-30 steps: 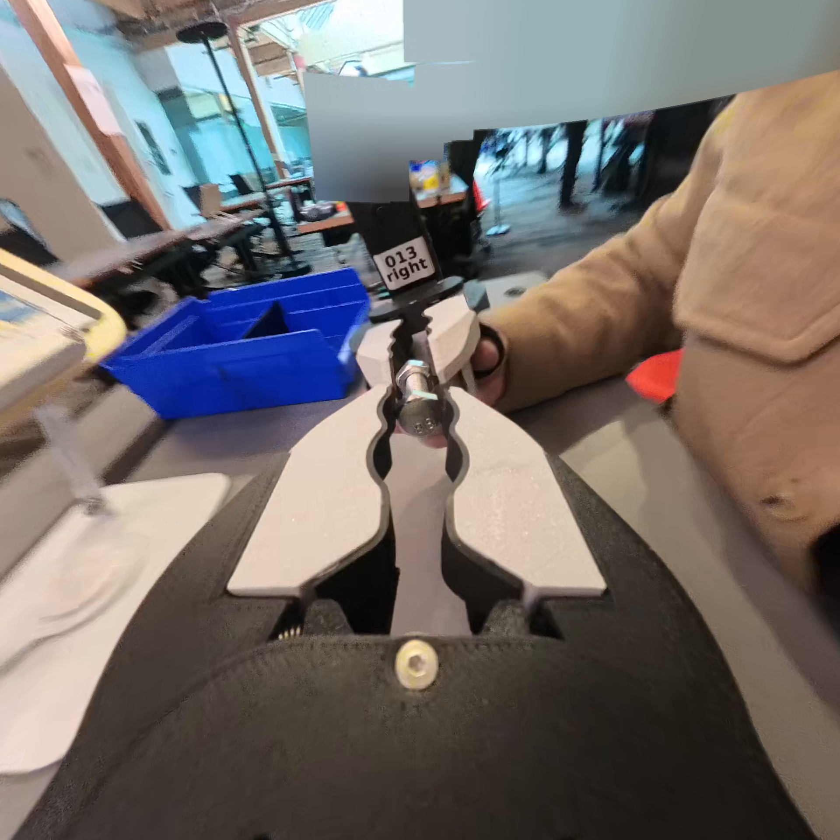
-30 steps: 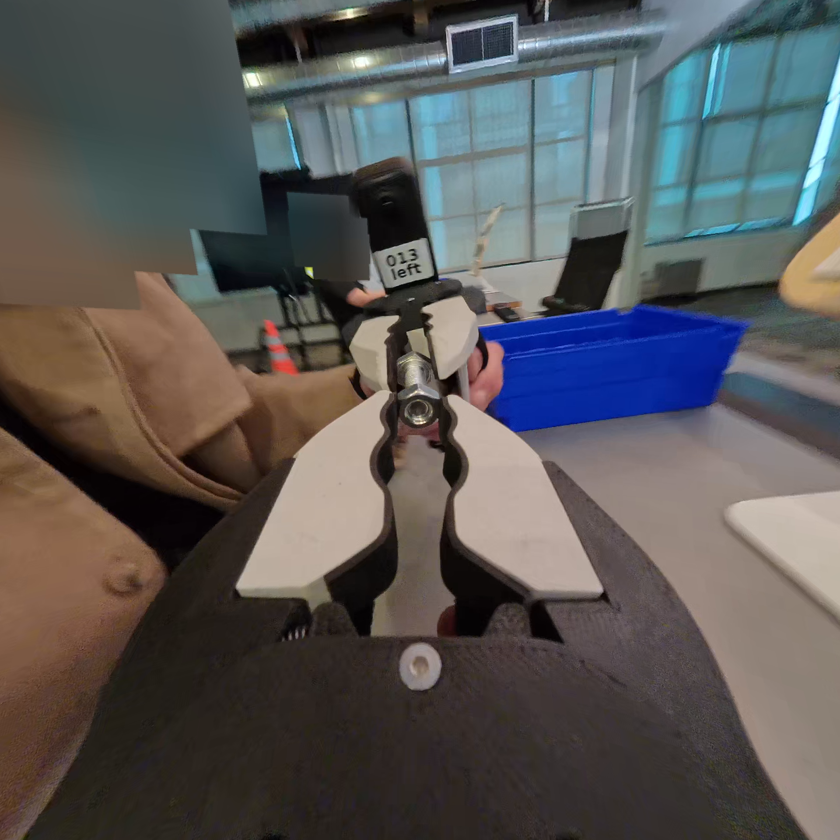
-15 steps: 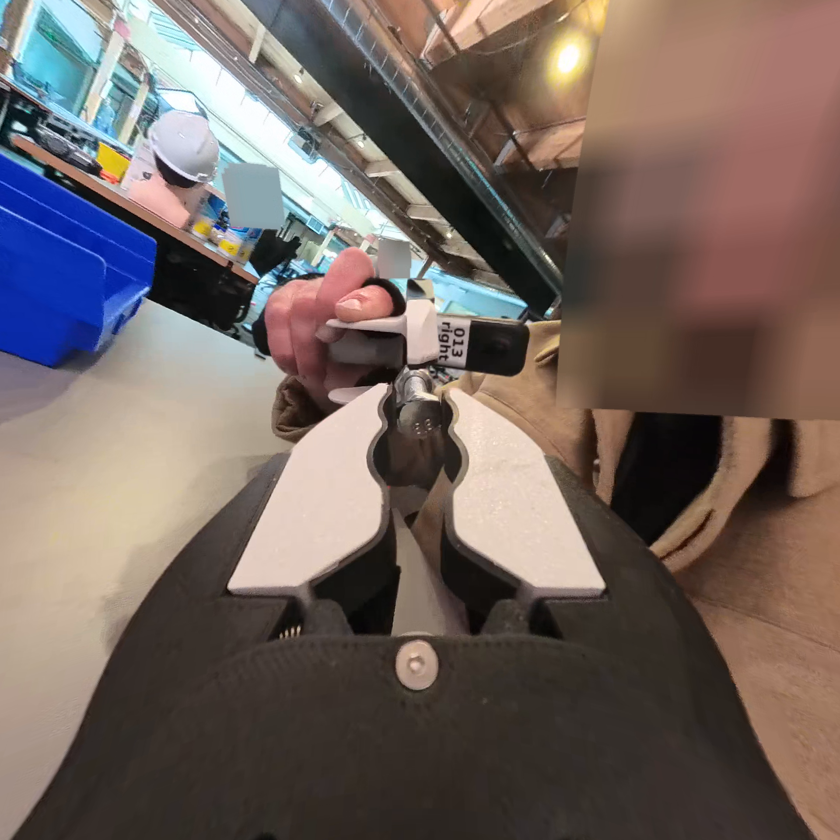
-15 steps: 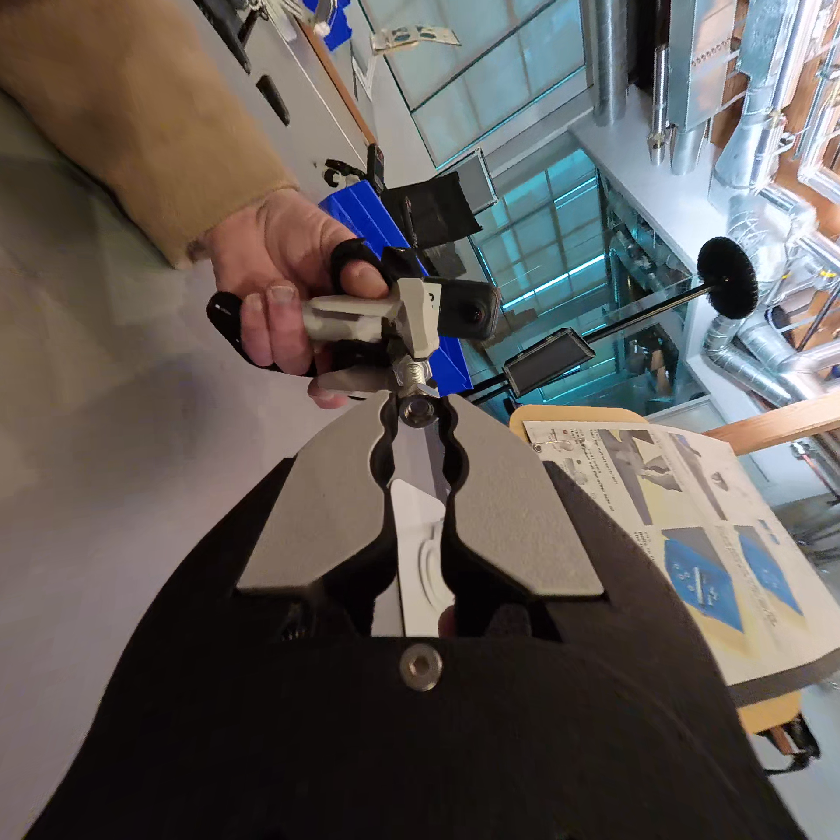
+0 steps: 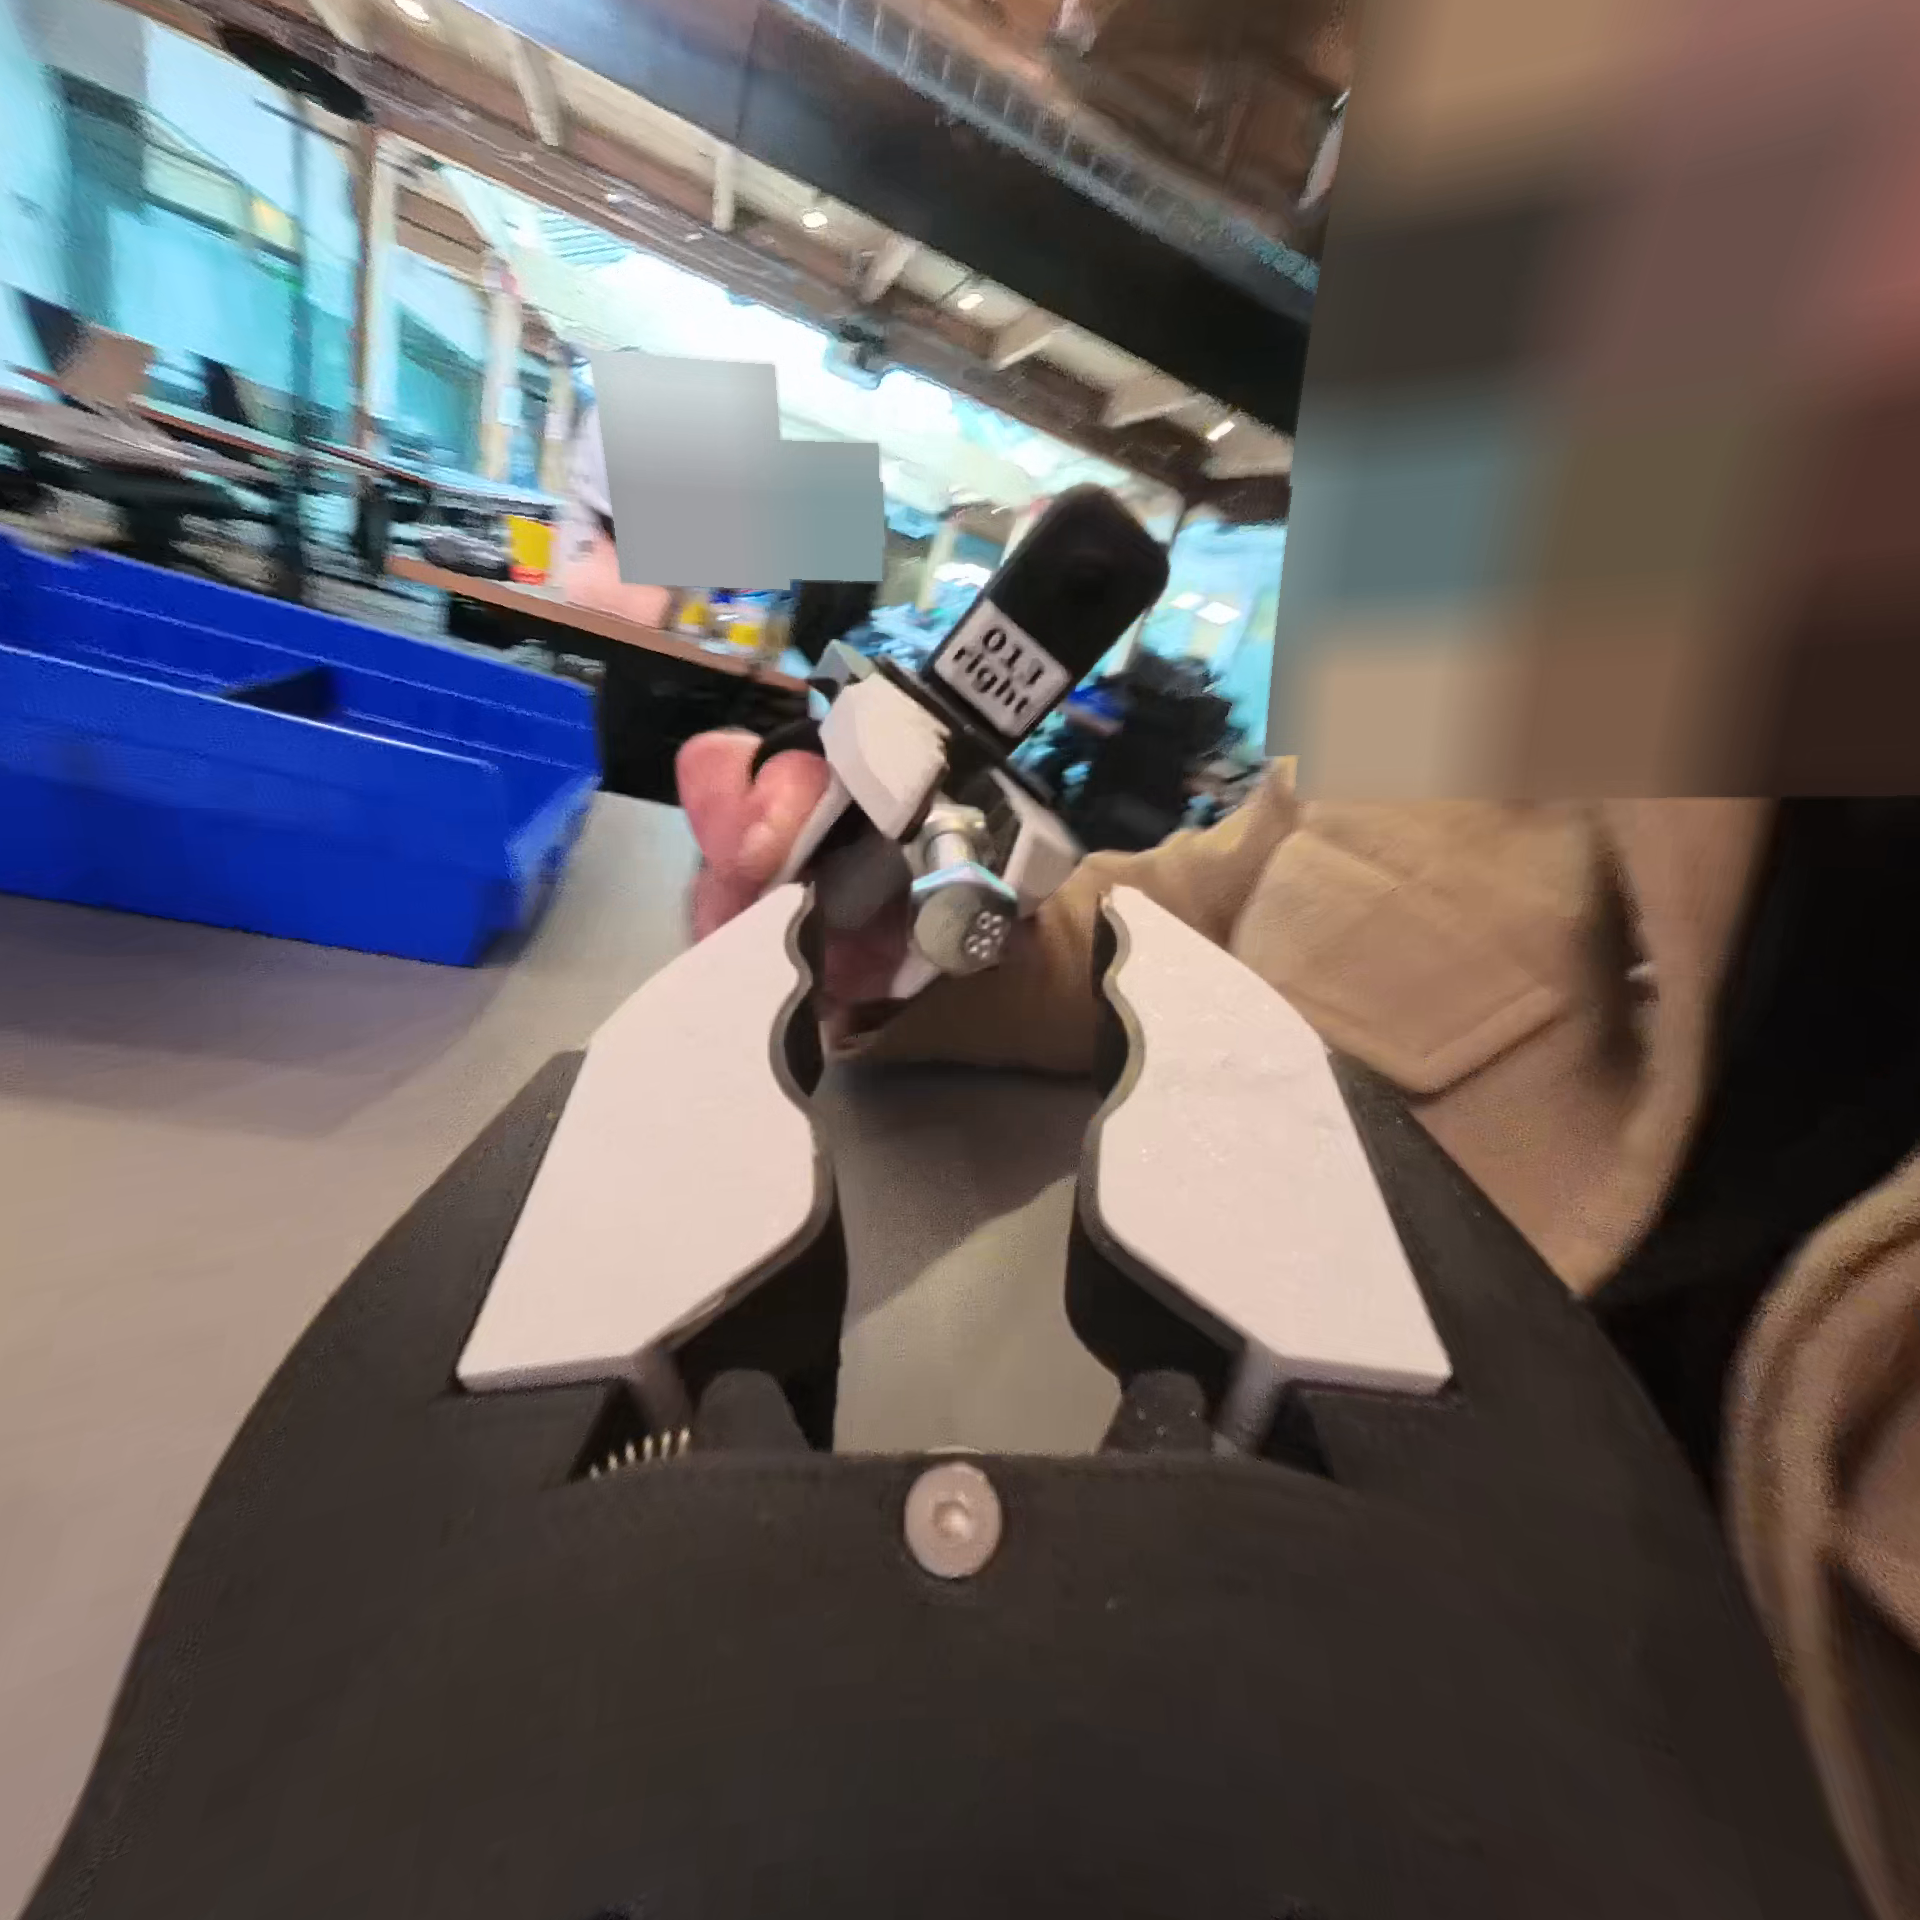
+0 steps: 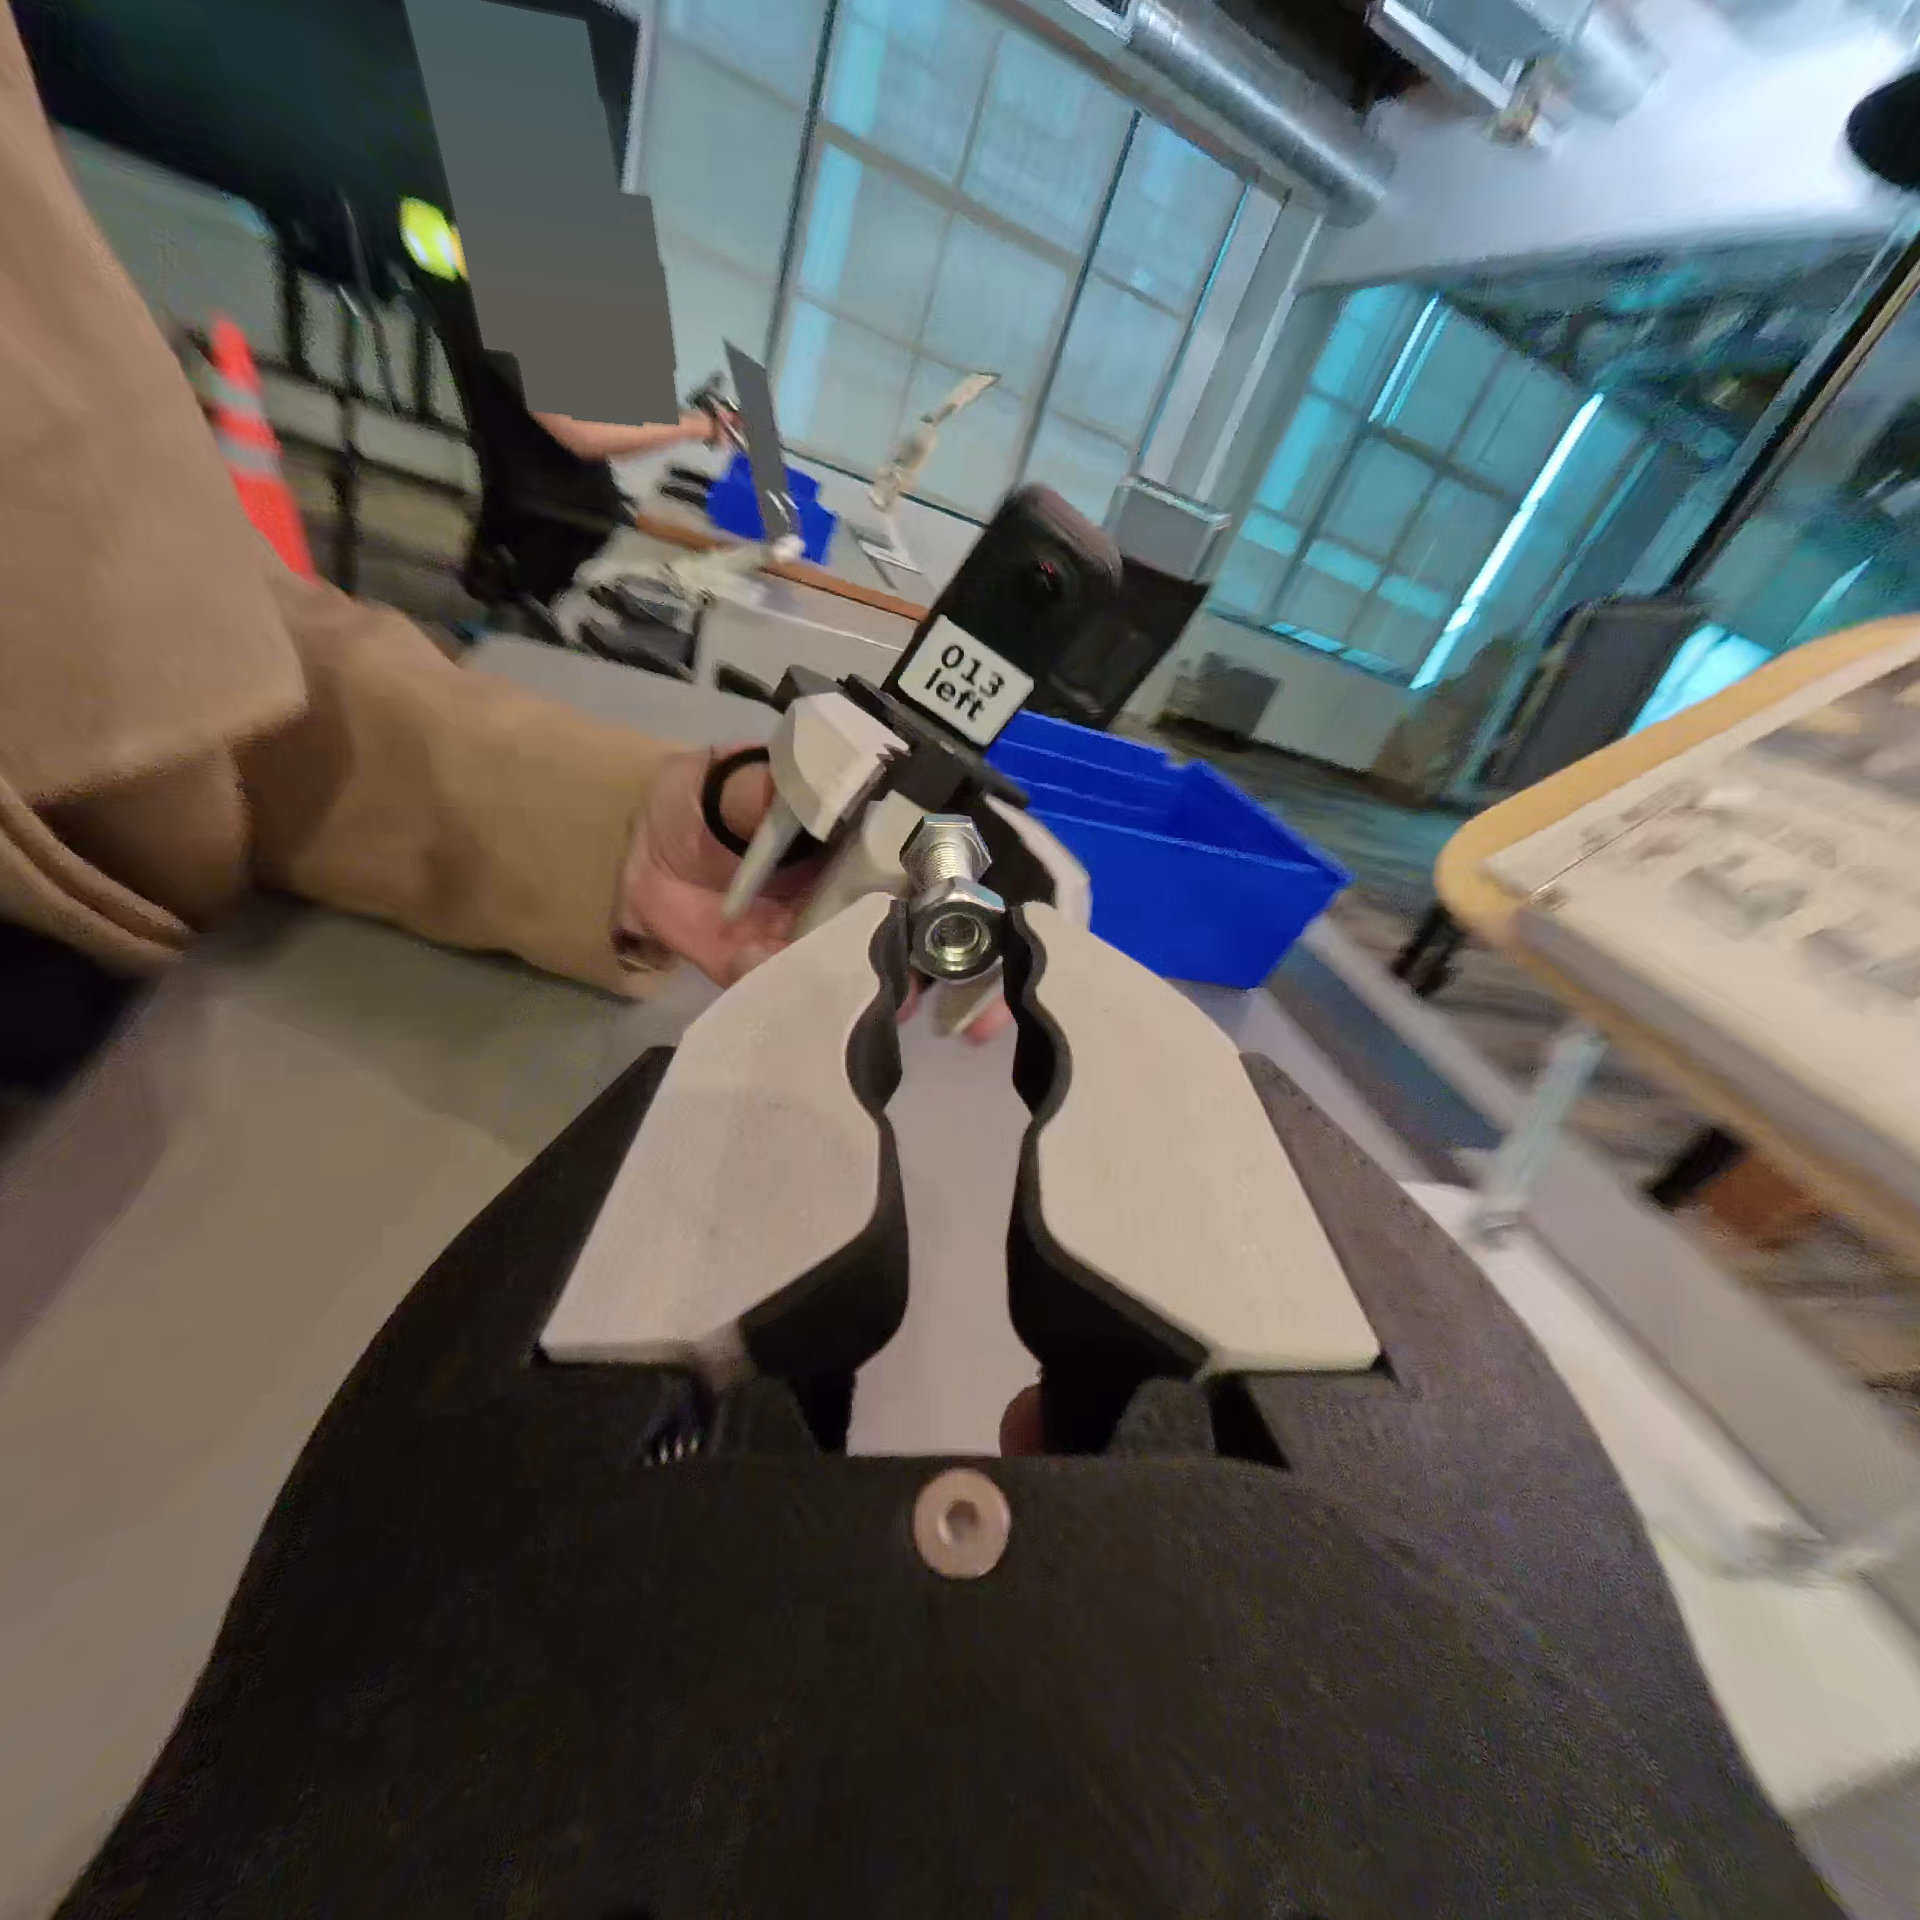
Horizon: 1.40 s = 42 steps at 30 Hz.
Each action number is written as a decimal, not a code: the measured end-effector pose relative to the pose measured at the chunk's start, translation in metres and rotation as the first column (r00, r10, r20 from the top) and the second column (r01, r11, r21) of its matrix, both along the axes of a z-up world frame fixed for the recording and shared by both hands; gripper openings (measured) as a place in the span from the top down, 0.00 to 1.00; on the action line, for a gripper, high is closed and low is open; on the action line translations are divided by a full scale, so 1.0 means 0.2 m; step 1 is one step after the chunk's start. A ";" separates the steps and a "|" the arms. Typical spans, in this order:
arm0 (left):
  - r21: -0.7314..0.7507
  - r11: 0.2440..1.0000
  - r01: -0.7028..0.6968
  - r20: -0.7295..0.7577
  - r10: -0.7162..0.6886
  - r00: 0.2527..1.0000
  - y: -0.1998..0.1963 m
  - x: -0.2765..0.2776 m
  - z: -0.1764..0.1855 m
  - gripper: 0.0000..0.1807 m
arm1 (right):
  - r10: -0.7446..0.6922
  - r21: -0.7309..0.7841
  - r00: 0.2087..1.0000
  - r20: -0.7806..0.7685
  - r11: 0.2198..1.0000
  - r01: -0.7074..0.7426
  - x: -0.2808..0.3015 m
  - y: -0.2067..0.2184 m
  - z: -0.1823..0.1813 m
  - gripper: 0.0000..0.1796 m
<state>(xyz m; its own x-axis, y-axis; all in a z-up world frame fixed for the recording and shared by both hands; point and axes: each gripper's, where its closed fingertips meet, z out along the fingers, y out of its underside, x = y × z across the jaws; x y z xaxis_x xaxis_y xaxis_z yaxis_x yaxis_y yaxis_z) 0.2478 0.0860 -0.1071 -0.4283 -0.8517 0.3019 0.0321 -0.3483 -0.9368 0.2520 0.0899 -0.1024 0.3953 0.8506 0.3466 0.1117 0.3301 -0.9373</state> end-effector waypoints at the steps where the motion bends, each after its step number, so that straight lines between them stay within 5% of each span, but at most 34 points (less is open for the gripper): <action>1: 0.079 0.995 -0.066 0.003 0.066 0.998 0.02 0.00 0.00 0.74 | 0.034 -0.081 0.998 -0.047 0.996 -0.038 0.00 0.01 0.00 0.90; 7: 0.527 0.806 -0.271 0.024 0.305 0.952 0.06 -0.01 -0.02 0.76 | 0.148 -0.379 0.943 -0.297 0.888 -0.259 0.03 0.02 -0.01 0.90; 12: 0.660 0.686 -0.306 0.067 0.352 0.934 0.03 -0.01 -0.01 0.84 | 0.165 -0.485 0.912 -0.375 0.804 -0.345 0.01 0.03 -0.05 0.90; 18: 0.686 0.669 -0.286 0.061 0.339 0.939 0.02 -0.02 -0.02 0.92 | 0.179 -0.535 0.880 -0.441 0.735 -0.418 0.00 0.03 -0.06 0.90; 42: 0.663 0.690 -0.290 0.059 0.338 0.939 0.02 -0.01 -0.02 0.90 | 0.193 -0.510 0.853 -0.485 0.730 -0.455 0.01 0.02 -0.03 0.90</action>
<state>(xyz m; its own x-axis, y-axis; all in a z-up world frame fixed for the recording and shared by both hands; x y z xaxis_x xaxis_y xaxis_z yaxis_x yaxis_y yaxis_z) 0.2459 0.0907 -0.1119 -0.0997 -0.9257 -0.3648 -0.0411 0.3701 -0.9281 0.2548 0.0933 -0.1079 0.0390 0.9244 -0.3793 -0.2944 -0.3521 -0.8884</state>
